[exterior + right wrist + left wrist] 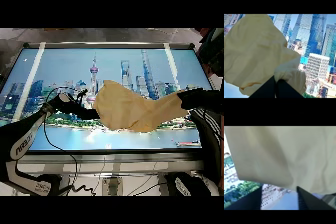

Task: Fold the clothes and pants, and hang the long-sleeved shirts on hangers.

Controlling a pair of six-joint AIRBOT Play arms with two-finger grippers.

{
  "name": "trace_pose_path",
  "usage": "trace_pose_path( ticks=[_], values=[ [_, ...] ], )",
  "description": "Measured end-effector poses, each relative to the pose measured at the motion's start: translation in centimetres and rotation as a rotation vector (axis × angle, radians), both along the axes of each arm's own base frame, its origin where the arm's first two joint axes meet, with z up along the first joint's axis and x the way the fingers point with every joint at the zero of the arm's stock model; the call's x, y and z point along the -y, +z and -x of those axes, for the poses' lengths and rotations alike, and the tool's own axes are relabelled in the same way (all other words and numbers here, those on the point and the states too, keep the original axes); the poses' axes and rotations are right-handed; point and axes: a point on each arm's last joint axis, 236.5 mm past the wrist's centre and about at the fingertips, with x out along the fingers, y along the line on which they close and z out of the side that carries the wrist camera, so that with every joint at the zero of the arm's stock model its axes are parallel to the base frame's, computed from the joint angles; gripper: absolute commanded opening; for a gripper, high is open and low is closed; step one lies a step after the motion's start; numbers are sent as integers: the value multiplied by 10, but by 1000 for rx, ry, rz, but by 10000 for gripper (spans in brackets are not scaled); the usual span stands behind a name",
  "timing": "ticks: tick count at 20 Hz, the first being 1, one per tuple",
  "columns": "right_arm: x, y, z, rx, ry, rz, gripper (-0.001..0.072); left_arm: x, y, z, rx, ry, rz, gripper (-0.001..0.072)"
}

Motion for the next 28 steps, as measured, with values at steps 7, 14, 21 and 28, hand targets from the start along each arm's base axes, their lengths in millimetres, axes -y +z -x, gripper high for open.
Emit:
trace_pose_path(
  ticks=[7, 14, 21, 28],
  values=[
    [3, 11, -10, 59, -22, -6, 12, -6, 26, -66, 170, 131, 23, 16],
    [21, 77, -46, 368, -132, -38, 12, -69, 250, -131, 642, 267, 114, 16],
    [22, 186, 0, 676, -153, -67, 11, -139, 493, -33, 1218, 423, 103, 17],
    [10, 272, 106, 930, -122, -60, 8, -160, 580, 98, 1520, 506, -53, 17]
  ],
)
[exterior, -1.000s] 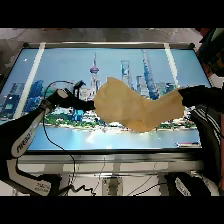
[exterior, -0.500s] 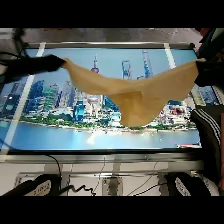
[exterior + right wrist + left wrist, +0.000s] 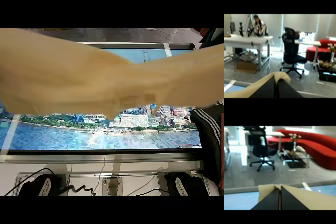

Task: Fold the clothes and pants, and hang the long-sleeved shirts on hangers.

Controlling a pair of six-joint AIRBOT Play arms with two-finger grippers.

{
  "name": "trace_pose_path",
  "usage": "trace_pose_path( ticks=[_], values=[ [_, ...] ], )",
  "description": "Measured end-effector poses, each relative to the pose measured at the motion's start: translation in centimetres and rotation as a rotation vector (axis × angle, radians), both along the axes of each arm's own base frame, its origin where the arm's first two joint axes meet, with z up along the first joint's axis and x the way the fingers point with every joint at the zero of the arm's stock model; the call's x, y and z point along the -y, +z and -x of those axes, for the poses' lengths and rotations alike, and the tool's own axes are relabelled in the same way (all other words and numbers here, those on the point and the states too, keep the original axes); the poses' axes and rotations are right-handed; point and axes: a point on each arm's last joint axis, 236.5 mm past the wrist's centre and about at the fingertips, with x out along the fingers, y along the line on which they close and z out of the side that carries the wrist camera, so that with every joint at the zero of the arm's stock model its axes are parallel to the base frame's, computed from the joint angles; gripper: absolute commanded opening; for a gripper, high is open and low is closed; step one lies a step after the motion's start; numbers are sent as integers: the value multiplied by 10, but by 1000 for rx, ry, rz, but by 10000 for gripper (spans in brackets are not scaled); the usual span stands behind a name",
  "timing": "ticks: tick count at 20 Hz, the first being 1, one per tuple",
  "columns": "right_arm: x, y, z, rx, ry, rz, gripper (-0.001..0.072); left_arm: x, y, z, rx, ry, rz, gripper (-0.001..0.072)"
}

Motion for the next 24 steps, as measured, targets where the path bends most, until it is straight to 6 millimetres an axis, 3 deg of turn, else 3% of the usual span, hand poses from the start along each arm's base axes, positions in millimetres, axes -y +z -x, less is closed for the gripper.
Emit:
trace_pose_path(
  ticks=[2, 3, 5, 6, 8, 10, 13, 14, 15, 16, 17, 19, 20, 22, 24],
  values=[
    [1, 0, -6, -10, -1, 0, 8, -4, -15, 5, -52, 23, 21, 17],
    [2, -6, -21, -39, -3, 0, 8, -7, -28, 0, -93, 29, 42, 16],
    [5, -33, -67, -146, 1, -7, 9, -12, -70, -24, -219, 27, 103, 17],
    [6, -53, -95, -217, 6, -14, 9, -14, -100, -42, -302, 20, 136, 17],
    [8, -110, -159, -395, 19, -30, 10, -18, -171, -79, -482, 9, 218, 17],
    [7, -180, -216, -577, 42, -67, 12, -18, -246, -117, -645, 6, 295, 17],
    [2, -281, -279, -793, 71, -158, 13, -6, -354, -167, -835, 8, 369, 37],
    [1, -312, -295, -847, 75, -194, 55, 0, -385, -182, -874, 19, 389, 199],
    [-1, -344, -307, -905, 78, -227, 231, 5, -416, -195, -908, 34, 401, 538],
    [-2, -369, -316, -950, 80, -259, 352, 8, -441, -204, -934, 53, 410, 708],
    [-3, -393, -322, -995, 80, -280, 349, 10, -462, -212, -954, 70, 414, 700],
    [2, -425, -325, -1056, 67, -294, 338, 7, -483, -224, -961, 92, 400, 699],
    [9, -436, -323, -1086, 55, -292, 338, 3, -483, -229, -946, 96, 386, 698],
    [40, -457, -310, -1169, 5, -267, 312, -12, -473, -233, -916, 95, 348, 697],
    [71, -479, -281, -1304, -22, -261, 307, -31, -451, -226, -898, 83, 331, 687]
  ],
)
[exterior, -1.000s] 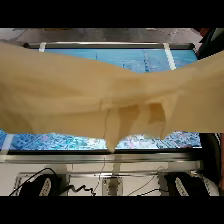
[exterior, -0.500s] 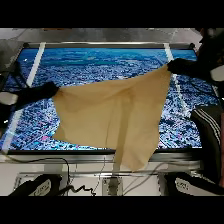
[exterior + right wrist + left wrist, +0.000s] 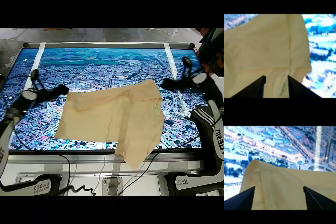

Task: Fold the clothes and pants, and hang the long-sleeved shirts on hangers.

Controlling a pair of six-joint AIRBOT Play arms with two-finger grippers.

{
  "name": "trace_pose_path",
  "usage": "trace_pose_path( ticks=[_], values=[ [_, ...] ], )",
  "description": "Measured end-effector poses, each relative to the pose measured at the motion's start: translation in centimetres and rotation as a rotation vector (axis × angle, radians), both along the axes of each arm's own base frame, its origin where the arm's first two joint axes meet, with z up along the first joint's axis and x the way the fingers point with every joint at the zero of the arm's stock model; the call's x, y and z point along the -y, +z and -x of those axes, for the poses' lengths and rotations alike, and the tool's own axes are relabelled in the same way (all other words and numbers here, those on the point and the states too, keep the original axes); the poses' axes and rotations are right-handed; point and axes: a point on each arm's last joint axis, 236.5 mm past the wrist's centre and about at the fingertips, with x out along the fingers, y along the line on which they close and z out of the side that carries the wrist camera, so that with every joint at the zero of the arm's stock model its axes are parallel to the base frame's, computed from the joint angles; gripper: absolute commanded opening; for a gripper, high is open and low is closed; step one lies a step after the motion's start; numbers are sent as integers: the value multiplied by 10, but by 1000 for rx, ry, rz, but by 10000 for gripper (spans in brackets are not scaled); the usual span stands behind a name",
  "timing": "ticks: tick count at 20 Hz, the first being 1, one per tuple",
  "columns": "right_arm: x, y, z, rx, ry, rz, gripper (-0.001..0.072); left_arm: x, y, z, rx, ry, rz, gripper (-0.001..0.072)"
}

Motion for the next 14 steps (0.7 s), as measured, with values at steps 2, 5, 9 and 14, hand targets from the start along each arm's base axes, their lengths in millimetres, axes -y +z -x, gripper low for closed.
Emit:
trace_pose_path(
  ticks=[2, 5, 9, 14],
  values=[
    [27, -21, 42, -159, 9, -19, 169, -25, 21, 14, 11, -15, -28, 687],
    [35, -51, 123, -421, 61, -140, 166, -67, 45, 43, 5, -11, -87, 687],
    [2, -68, 212, -612, 127, -364, 126, -117, 60, 84, -41, 33, -132, 687],
    [-33, -83, 266, -594, 89, -423, 527, -154, 55, 120, -119, 93, -127, 689]
  ],
)
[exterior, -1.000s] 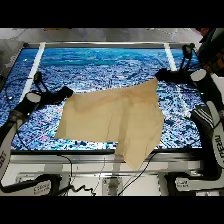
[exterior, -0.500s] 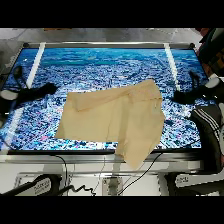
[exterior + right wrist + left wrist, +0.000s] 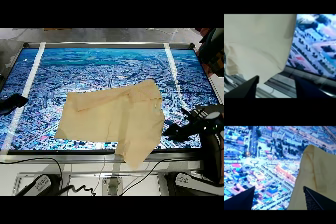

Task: Fold the clothes and pants, and hang the long-sleeved shirts on hangers.

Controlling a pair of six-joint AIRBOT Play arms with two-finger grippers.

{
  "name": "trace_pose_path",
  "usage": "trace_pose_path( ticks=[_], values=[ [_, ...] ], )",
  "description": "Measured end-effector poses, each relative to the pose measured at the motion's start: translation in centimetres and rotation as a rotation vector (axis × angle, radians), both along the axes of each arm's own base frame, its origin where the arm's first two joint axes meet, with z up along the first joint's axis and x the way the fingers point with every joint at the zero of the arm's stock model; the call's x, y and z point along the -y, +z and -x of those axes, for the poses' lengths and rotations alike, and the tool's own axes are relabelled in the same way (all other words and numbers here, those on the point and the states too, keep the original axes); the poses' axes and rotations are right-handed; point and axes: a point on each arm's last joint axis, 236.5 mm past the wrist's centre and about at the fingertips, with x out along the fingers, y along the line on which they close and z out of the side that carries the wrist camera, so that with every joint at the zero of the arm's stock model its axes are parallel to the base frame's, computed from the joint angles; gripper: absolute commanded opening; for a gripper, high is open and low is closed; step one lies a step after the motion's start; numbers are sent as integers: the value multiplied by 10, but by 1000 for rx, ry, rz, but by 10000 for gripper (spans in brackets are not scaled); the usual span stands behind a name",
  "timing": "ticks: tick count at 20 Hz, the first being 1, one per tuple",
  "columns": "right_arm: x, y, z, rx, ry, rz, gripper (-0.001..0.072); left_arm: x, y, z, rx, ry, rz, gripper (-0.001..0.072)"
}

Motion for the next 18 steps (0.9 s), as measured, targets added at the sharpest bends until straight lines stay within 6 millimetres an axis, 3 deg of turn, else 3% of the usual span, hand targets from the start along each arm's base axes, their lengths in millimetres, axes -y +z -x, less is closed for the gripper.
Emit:
trace_pose_path(
  ticks=[4, 9, 11, 12, 18],
  values=[
    [-17, -20, 18, 13, -80, 6, 375, -5, -26, 24, -126, -26, 10, 688],
    [-35, -29, 13, 87, -156, -38, 364, 11, -73, 56, -324, -96, 120, 688],
    [-36, -30, 3, 141, -178, -41, 217, 21, -88, 67, -386, -121, 176, 688],
    [-34, -31, -2, 168, -187, -32, 181, 27, -94, 72, -411, -131, 209, 688],
    [-43, -21, -12, 236, -191, -85, 187, 72, -124, 103, -498, -203, 385, 688]
  ],
)
